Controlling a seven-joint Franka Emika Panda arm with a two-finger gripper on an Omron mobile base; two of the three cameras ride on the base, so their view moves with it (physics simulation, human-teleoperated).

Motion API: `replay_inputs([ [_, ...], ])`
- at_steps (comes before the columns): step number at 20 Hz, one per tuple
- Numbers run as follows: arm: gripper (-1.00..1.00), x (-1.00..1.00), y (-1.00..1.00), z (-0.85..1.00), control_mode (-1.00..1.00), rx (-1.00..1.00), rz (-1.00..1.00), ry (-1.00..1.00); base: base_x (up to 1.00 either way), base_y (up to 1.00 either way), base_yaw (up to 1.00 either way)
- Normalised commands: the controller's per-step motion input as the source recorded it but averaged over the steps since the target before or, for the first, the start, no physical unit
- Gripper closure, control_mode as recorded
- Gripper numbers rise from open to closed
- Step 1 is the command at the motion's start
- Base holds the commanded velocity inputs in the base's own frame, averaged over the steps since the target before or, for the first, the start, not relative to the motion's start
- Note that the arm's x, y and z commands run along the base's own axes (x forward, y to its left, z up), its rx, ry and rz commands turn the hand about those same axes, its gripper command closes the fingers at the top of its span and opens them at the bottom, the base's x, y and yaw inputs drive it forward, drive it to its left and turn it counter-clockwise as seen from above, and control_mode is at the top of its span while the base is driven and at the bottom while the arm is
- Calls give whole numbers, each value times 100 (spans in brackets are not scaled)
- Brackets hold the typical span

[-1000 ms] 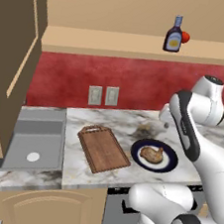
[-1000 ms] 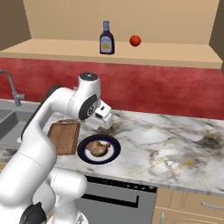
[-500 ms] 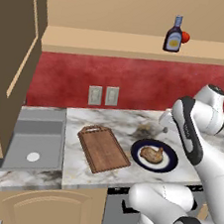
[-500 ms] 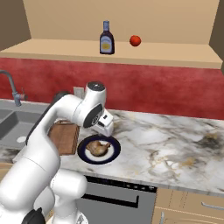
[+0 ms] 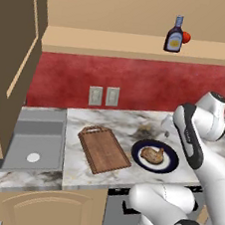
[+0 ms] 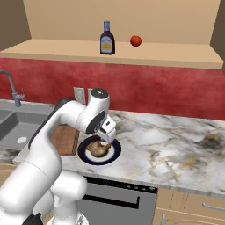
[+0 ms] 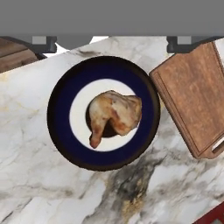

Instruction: Pick the chicken drumstick from the plate and place it on the cutting board. Then pick the condiment bottle from the cabinet and place it next to the cutting board.

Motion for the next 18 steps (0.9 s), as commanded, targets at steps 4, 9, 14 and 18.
replay_inputs([
  [4, -100, 8, -6, -14, -100, 1, -5, 0, 0, 0, 0],
  [9, -100, 23, -1, -13, -100, 2, -3, 0, 0, 0, 0],
  [14, -100, 31, -4, -9, -100, 3, -2, 0, 0, 0, 0],
  [18, -100, 18, -12, -12, -100, 3, -2, 0, 0, 0, 0],
])
